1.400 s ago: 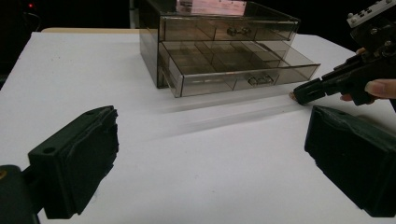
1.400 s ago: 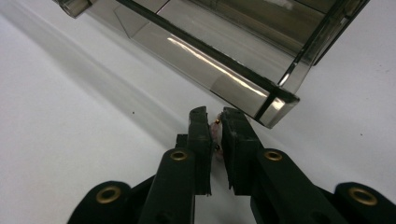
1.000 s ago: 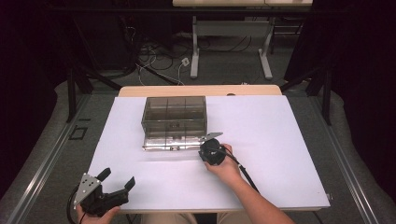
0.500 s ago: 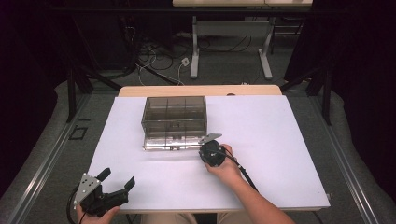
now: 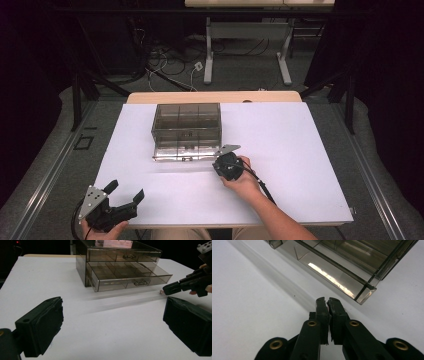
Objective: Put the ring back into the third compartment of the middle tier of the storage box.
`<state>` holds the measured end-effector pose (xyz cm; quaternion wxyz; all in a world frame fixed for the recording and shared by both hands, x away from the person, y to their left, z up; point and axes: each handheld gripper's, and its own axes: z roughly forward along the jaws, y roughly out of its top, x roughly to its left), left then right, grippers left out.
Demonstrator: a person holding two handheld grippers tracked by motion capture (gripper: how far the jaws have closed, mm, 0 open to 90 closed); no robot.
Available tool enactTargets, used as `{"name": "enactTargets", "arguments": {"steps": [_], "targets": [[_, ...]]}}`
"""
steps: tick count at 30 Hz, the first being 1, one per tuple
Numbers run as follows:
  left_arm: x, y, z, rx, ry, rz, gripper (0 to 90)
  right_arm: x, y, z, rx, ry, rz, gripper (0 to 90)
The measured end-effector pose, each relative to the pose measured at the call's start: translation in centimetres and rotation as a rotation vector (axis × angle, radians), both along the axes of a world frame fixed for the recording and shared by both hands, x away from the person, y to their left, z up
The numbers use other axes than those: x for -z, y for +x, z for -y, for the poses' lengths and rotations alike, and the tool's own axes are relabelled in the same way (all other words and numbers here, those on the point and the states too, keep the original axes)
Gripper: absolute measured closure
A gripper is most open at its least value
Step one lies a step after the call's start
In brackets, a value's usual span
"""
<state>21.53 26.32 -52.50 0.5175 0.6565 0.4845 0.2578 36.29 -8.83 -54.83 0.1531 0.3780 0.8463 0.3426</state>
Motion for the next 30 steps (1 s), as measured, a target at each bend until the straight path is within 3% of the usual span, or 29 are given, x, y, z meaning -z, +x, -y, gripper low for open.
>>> {"name": "enactTargets", "arguments": {"steps": [30], "targets": [[0.0, 0.0, 0.0, 0.005, 0.002, -0.004, 3.2, -1.9, -1.6, 0.9, -0.025, 0.131, 0.029, 87.2]]}}
